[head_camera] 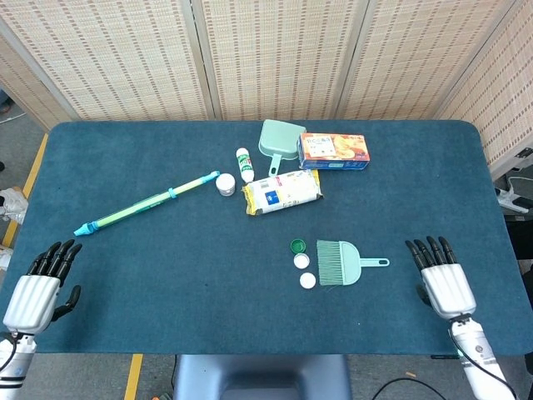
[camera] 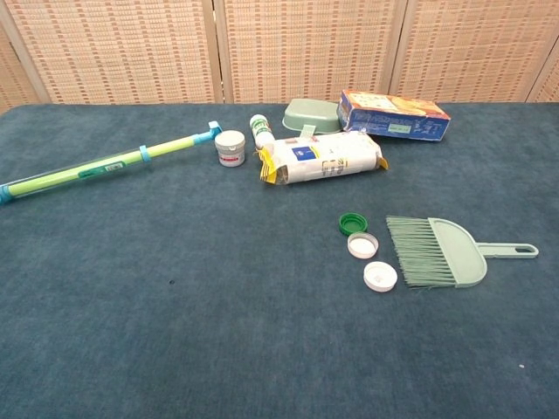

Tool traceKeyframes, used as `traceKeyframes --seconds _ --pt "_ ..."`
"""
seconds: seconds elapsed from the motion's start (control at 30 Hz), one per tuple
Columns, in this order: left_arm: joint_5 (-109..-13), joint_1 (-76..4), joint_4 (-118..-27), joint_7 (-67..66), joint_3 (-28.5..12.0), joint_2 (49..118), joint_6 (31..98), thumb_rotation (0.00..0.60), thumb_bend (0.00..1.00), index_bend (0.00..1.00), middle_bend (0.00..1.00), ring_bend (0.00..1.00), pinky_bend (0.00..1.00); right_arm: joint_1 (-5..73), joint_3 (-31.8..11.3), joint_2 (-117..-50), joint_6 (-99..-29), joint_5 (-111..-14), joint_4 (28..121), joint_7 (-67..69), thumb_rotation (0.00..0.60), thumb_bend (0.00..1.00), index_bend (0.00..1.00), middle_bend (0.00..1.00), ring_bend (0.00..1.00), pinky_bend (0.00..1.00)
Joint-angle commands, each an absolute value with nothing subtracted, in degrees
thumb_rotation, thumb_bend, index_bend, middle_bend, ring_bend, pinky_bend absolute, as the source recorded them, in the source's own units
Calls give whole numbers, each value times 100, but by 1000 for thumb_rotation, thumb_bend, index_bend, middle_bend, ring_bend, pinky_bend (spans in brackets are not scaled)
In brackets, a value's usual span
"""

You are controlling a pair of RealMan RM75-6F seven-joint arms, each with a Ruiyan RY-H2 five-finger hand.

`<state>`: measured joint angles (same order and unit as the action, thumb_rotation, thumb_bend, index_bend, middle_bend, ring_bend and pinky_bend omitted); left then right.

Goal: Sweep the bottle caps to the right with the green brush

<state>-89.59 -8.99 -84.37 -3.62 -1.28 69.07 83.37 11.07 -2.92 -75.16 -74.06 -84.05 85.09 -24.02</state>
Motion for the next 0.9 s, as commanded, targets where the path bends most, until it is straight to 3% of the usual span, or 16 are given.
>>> traceKeyframes --seconds 0.03,0.3,0.9 --pt "-8960 -902 -8437 -375 -119 6908 8330 600 450 0 7 0 155 1406 -446 -7935 -7160 -8332 8081 -2597 600 220 202 265 12 2" --pt "-8935 -949 -8442 -432 -75 6914 8186 600 450 0 0 0 157 1841 -516 -8706 -6670 -8247 7108 -2344 600 244 328 350 93 50" --pt "-8807 -928 -8491 -356 -86 6842 8155 600 450 0 0 0 159 2223 -518 -9365 -6275 -7974 6555 -2621 600 275 363 372 121 67"
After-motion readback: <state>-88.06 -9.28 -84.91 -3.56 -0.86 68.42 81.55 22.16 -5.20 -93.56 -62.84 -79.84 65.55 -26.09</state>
